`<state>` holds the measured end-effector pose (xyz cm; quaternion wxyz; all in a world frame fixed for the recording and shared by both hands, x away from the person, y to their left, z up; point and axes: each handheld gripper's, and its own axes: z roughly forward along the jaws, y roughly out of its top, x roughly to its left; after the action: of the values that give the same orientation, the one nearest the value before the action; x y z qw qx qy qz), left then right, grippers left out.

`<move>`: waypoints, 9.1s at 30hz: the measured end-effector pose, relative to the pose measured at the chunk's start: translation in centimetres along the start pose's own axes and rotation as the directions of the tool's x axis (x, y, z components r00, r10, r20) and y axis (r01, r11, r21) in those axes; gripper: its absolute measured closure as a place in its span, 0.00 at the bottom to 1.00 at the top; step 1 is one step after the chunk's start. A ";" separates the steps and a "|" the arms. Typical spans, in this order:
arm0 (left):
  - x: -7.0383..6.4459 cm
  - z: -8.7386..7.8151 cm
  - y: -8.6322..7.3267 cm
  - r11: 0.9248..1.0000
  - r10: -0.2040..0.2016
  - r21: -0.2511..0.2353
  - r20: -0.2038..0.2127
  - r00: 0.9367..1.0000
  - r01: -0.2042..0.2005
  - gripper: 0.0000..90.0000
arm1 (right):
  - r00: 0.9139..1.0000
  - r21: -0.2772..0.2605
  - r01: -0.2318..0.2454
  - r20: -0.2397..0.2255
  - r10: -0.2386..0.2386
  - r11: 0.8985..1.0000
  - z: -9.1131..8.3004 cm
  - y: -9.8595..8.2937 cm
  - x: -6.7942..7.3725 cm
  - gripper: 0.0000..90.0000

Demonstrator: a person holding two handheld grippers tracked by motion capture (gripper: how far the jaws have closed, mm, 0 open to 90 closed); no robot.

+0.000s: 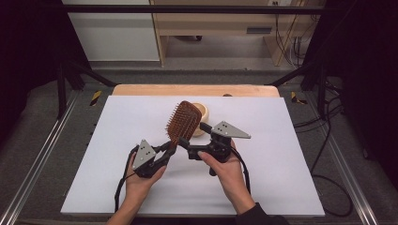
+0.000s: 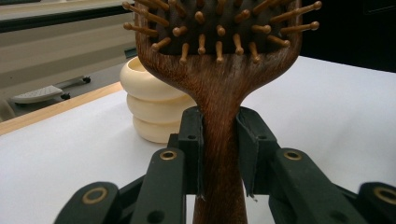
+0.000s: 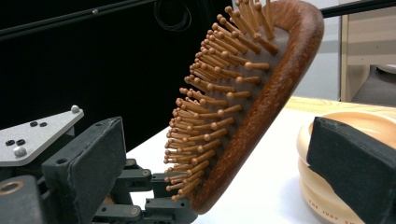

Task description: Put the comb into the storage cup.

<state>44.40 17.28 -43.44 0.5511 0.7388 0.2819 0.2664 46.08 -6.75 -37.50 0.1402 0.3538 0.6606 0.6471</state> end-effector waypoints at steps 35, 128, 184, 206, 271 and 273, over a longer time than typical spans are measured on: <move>-2.3 0.9 -0.1 0.997 0.076 0.024 0.048 0.996 -0.077 0.81 | 0.999 -0.035 -0.037 0.008 0.038 0.999 -0.6 0.4 -1.1 0.16; -2.6 1.1 0.2 0.999 0.035 0.003 0.022 0.999 -0.035 0.75 | 0.981 -0.088 -0.195 -0.034 0.193 0.977 -1.6 0.6 -1.0 0.59; 7.9 -10.2 -3.8 0.980 -0.199 -0.100 -0.343 0.918 0.175 0.05 | 0.977 -0.167 -0.171 0.101 0.189 0.971 -4.9 2.3 -5.2 0.58; 7.9 -10.0 -4.1 0.979 -0.201 -0.097 -0.343 0.918 0.178 0.06 | 0.980 -0.126 -0.136 0.128 0.152 0.983 -3.8 5.7 -5.4 0.58; 8.5 -10.4 -4.4 0.975 -0.219 -0.119 -0.371 0.902 0.188 0.02 | 0.983 -0.130 -0.135 0.108 0.149 0.982 -1.5 9.4 -5.5 0.58; 8.4 -10.4 -4.4 0.975 -0.218 -0.118 -0.371 0.903 0.188 0.02 | 0.983 -0.135 -0.135 0.107 0.150 0.982 -1.4 9.7 -5.5 0.58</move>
<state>42.45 31.20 -44.38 0.5393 0.6171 0.4482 0.3570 51.91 -12.25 -29.55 0.1541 0.4278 0.5816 0.6745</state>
